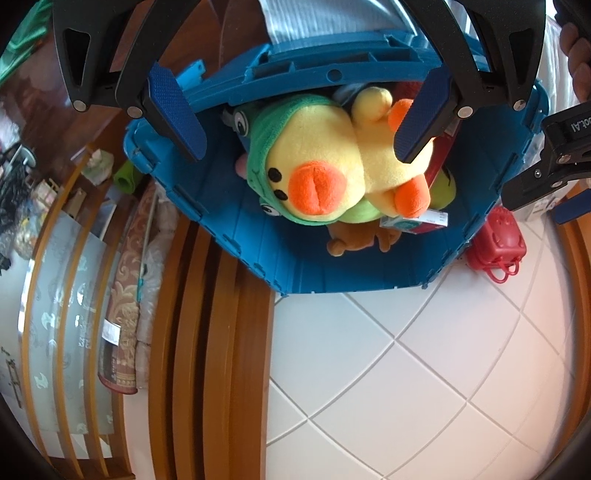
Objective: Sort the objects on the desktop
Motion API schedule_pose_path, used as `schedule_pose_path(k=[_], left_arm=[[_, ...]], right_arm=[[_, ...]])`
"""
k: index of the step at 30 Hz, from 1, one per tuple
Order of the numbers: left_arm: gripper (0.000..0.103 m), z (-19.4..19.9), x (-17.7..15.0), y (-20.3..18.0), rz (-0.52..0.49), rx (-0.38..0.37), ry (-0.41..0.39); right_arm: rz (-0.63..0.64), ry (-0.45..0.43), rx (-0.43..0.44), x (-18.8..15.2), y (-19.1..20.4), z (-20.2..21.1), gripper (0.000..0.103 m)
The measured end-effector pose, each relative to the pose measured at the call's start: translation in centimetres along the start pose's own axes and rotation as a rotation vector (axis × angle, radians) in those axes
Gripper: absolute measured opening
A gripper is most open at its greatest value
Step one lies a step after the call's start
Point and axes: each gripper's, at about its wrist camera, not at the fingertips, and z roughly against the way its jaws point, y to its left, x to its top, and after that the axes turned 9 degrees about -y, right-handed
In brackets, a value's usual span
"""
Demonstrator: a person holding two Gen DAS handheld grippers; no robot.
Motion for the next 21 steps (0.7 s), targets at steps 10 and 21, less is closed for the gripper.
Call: schedule_pose_path(k=[10,21], left_arm=[[0.102,0.22,-0.38,-0.33,-0.003,0.004,0.007],[0.102,-0.35,-0.59,-0.78,-0.005,-0.006,0.038]], right_arm=[[-0.001,0.002,-0.007,-0.22,-0.09,0.17,0.103],[-0.013,0.001,-0.017,-0.04,-0.62,0.0,0.103]])
